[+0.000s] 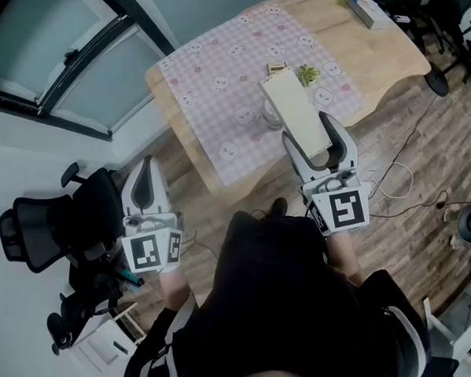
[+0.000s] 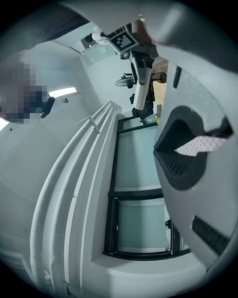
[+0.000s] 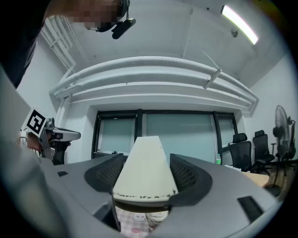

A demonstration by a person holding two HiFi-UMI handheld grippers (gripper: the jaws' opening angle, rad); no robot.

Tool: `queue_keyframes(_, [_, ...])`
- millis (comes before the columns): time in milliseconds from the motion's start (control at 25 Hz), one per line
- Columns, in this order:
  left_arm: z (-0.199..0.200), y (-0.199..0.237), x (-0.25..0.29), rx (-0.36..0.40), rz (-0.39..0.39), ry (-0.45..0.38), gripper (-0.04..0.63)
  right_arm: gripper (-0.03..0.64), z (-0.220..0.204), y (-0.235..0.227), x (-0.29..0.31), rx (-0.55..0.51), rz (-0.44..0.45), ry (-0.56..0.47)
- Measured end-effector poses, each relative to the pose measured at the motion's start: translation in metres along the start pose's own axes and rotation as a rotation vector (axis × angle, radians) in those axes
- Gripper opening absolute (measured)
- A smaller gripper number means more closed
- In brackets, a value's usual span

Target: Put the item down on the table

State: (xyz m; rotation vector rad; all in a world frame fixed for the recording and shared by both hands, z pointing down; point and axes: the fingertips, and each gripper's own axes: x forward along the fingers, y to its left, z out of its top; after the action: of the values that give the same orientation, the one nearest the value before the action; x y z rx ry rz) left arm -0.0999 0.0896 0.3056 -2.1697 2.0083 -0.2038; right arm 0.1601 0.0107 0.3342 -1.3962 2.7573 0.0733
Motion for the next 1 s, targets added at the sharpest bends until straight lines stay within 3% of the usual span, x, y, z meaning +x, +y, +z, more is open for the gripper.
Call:
queue_keyframes(360, [-0.002,0.004,0.002,-0.01,0.007,0.004,-0.002,0.327,0.001,-0.001,-0.001,0.022,0.006,-0.012])
queue_keyframes(560, [-0.001,0.002,0.004,-0.002,-0.001,0.006,-0.002,0.327,0.011,-0.001,-0.002,0.109,0.023,-0.081])
queue_keyframes(1000, [0.001,0.002,0.006,0.002,-0.007,0.008,-0.002,0.325,0.011,0.002,-0.001,0.075,0.022,-0.075])
